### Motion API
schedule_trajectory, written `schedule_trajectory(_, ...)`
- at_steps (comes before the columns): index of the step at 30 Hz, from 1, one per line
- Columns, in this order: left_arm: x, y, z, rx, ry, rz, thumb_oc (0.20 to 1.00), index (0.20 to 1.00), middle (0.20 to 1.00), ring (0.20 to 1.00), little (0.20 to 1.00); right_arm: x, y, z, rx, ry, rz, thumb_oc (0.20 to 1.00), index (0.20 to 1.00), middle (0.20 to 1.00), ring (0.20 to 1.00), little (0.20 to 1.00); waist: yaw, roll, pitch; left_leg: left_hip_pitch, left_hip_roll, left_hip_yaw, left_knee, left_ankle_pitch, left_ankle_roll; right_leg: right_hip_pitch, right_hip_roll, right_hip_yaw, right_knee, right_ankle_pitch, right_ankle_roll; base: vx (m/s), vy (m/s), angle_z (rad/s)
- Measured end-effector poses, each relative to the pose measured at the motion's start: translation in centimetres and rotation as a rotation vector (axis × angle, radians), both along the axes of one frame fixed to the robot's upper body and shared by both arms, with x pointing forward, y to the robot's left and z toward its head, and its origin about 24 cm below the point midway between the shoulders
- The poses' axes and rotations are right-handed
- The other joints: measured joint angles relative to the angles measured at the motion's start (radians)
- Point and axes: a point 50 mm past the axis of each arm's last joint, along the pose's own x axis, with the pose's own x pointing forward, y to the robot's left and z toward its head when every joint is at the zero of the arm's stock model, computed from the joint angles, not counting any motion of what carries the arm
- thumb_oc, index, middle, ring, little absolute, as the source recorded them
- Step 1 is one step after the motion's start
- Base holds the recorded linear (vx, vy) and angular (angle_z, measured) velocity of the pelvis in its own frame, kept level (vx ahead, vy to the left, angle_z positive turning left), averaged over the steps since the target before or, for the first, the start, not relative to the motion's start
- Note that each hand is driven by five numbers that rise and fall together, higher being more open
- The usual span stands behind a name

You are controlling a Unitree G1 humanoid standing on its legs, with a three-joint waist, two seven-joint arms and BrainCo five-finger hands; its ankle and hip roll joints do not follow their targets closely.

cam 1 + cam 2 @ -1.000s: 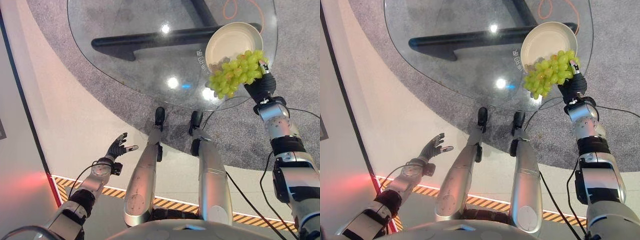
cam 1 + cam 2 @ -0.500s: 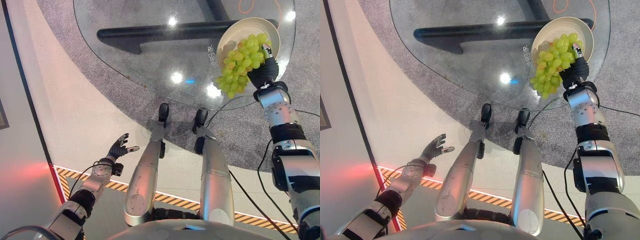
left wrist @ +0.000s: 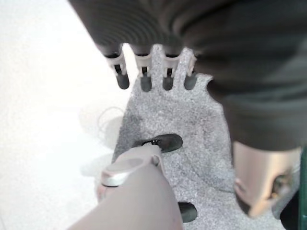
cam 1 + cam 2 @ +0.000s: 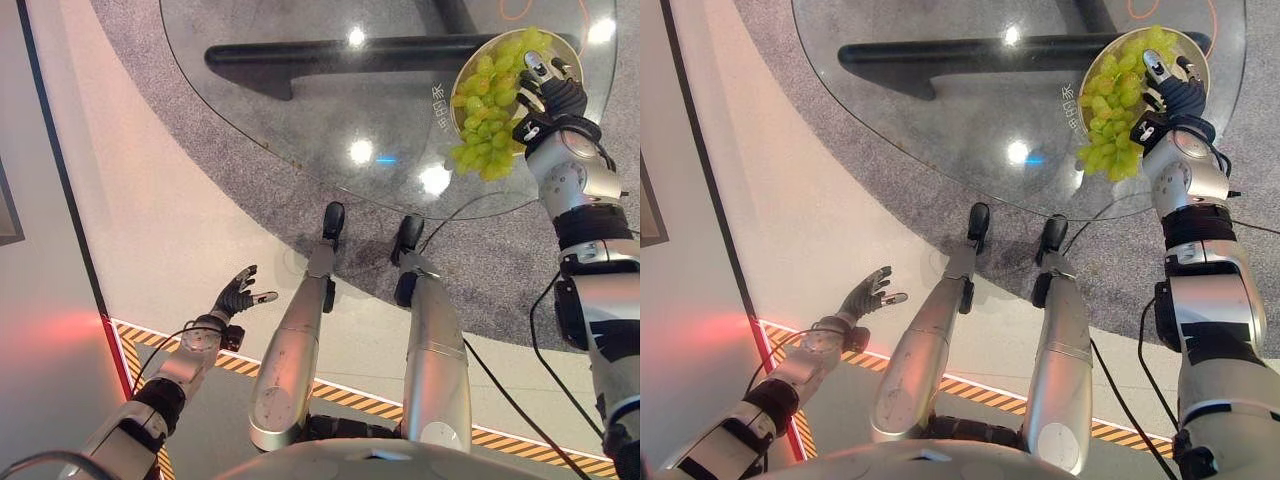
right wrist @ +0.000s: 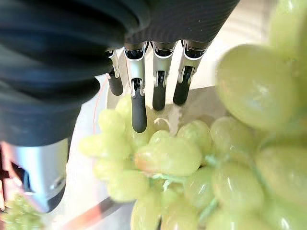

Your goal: Pick up fruits into the plate

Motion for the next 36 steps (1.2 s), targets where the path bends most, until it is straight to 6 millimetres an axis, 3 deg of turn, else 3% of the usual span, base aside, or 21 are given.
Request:
schedule_trajectory(12, 0.0, 0.1, 0.0, -0.008, 0.004, -0.007, 1.0, 1.0, 1.0, 1.0, 1.0, -0.6, 0.1, 0.0, -0.2, 0.053, -0.087, 1.0, 1.0, 1.0, 1.0, 1.0, -0.011, 0.0, 0.0, 0.02, -0.005, 0.024, 0.019, -0.011, 0.008, 0.013, 0.006, 0.028, 0.003, 0.003, -0.003, -0.01, 0.02, -0.05)
schedule_trajectory(20, -0.1, 0.1, -0.1, -0.011, 0.012, -0.015, 1.0, 1.0, 1.0, 1.0, 1.0, -1.1, -0.1, -2.1, -0.261, 0.11, -0.092, 1.0, 1.0, 1.0, 1.0, 1.0, -0.024, 0.0, 0.0, 0.064, 0.001, 0.046, 0.019, -0.025, 0.012, 0.051, 0.012, 0.047, -0.007, 0.003, 0.003, -0.04, 0.015, -0.07)
schedule_trajectory(26, 0.0, 0.7, -0.2, -0.025, 0.006, 0.031, 1.0, 1.0, 1.0, 1.0, 1.0, -2.5, -0.5, -7.3, -0.254, 0.207, -0.063, 1.0, 1.0, 1.0, 1.0, 1.0, -0.042, 0.0, 0.0, 0.133, 0.009, 0.046, 0.016, -0.042, 0.018, 0.137, 0.028, 0.049, -0.051, 0.013, 0.0, -0.04, 0.018, -0.05)
schedule_trajectory(29, 0.0, 1.0, -0.3, -0.05, 0.006, 0.079, 1.0, 1.0, 1.0, 1.0, 1.0, -3.1, 0.1, -9.8, -0.22, 0.231, -0.008, 1.0, 1.0, 1.0, 1.0, 1.0, -0.07, -0.001, 0.0, 0.184, 0.016, 0.048, 0.014, -0.055, 0.024, 0.201, 0.033, 0.049, -0.08, 0.016, 0.006, -0.03, 0.0, -0.05)
schedule_trajectory(36, -0.4, 1.3, -1.3, -0.135, 0.04, 0.173, 1.0, 1.0, 1.0, 1.0, 1.0, -7.0, 1.1, -18.4, -0.118, 0.373, 0.075, 1.0, 1.0, 1.0, 1.0, 1.0, -0.101, -0.005, 0.0, 0.366, 0.039, 0.064, -0.053, -0.065, 0.026, 0.4, 0.056, 0.045, -0.187, 0.034, 0.017, -0.01, 0.032, -0.06)
